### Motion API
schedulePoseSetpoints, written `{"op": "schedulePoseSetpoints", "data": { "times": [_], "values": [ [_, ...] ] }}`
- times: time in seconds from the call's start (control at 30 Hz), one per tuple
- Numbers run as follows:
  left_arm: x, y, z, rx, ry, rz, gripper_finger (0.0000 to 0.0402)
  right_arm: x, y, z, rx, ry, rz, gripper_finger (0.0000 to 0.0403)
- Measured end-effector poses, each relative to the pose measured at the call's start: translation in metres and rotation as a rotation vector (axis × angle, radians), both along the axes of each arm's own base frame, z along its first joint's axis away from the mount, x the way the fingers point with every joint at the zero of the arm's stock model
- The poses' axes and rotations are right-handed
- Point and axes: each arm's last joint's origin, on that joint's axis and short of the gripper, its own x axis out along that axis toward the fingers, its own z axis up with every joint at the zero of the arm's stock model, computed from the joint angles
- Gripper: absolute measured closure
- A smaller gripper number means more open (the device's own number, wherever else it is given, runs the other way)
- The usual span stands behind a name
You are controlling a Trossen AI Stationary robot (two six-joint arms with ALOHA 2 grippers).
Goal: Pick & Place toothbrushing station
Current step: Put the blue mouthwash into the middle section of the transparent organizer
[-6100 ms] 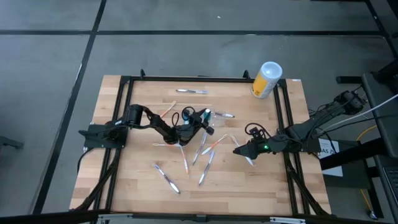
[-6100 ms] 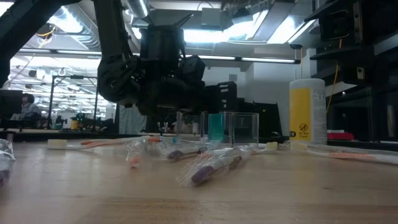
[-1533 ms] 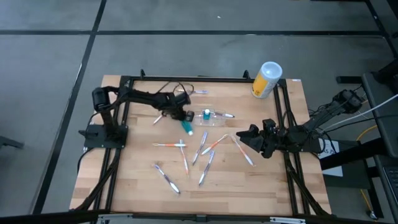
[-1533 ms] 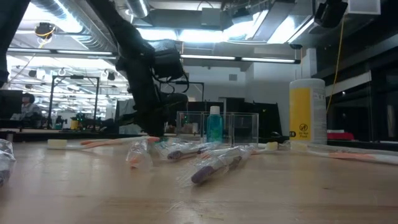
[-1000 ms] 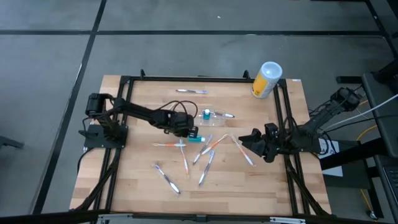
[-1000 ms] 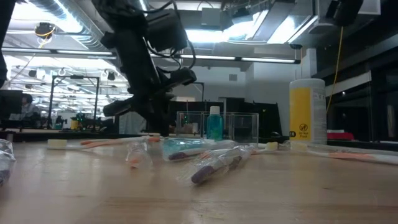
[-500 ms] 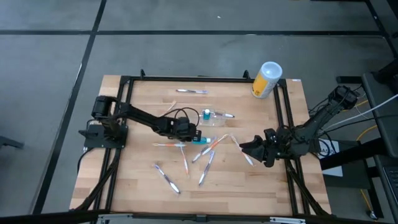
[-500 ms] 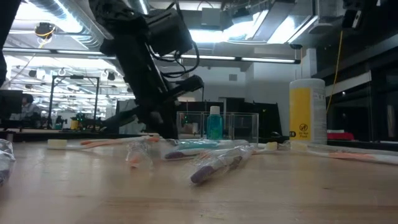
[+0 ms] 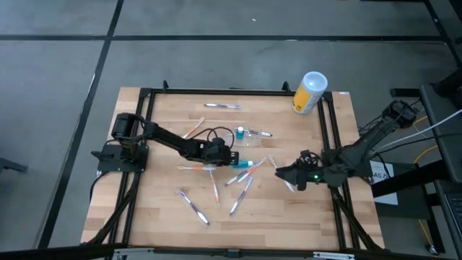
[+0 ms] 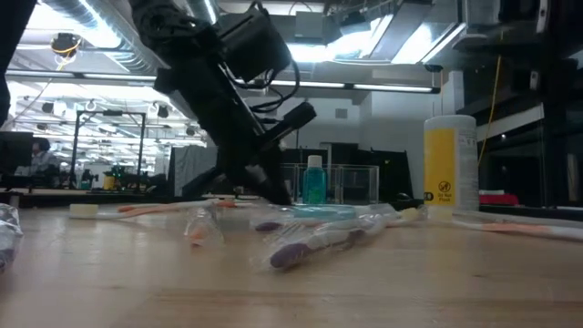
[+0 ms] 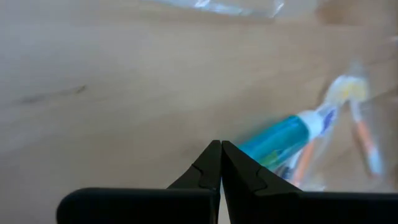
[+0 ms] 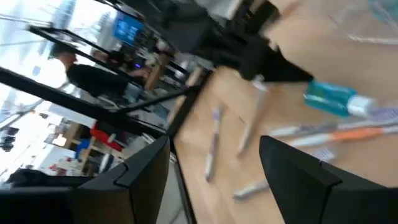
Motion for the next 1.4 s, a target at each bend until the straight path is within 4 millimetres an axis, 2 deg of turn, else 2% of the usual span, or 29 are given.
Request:
{"op": "schedulePoseSetpoints", "data": {
  "times": [0.17, 0.3, 0.43, 0.57, 0.73, 0.87, 1.0, 1.1, 1.2, 1.4],
  "values": [
    [0.001, -0.003, 0.001, 0.016, -0.02, 0.013, 0.0398, 0.009, -0.011, 0.0, 0.048, 0.009, 0.0, 0.0151],
    [0.006, -0.013, 0.008, 0.049, -0.045, -0.02, 0.0398, 0.017, -0.021, 0.0, 0.12, 0.018, 0.009, 0.0151],
    [0.006, -0.019, 0.01, 0.079, -0.059, 0.035, 0.0398, 0.023, -0.03, 0.0, 0.167, 0.045, 0.076, 0.0151],
    [0.006, -0.025, 0.011, 0.092, -0.063, 0.026, 0.0398, 0.03, -0.037, -0.004, 0.108, 0.083, 0.189, 0.0151],
    [0.004, -0.043, 0.013, 0.159, -0.066, -0.034, 0.0398, 0.045, -0.043, -0.006, -0.129, 0.127, 0.354, 0.0161],
    [0.0, -0.06, 0.017, 0.2, -0.081, -0.054, 0.0398, 0.068, -0.045, -0.002, -0.49, 0.192, 0.48, 0.0172],
    [-0.011, -0.086, 0.027, 0.253, -0.104, -0.063, 0.0398, 0.092, -0.044, -0.009, -0.8, 0.329, 0.644, 0.0179],
    [-0.023, -0.107, 0.033, 0.306, -0.122, -0.049, 0.0398, 0.103, -0.046, -0.023, -0.914, 0.485, 0.676, 0.0183],
    [-0.034, -0.129, 0.038, 0.319, -0.162, -0.051, 0.0398, 0.112, -0.048, -0.035, -0.983, 0.576, 0.637, 0.0187],
    [-0.051, -0.162, 0.04, 0.344, -0.245, -0.016, 0.0398, 0.131, -0.055, -0.052, -1.005, 0.674, 0.593, 0.0202]
  ]
}}
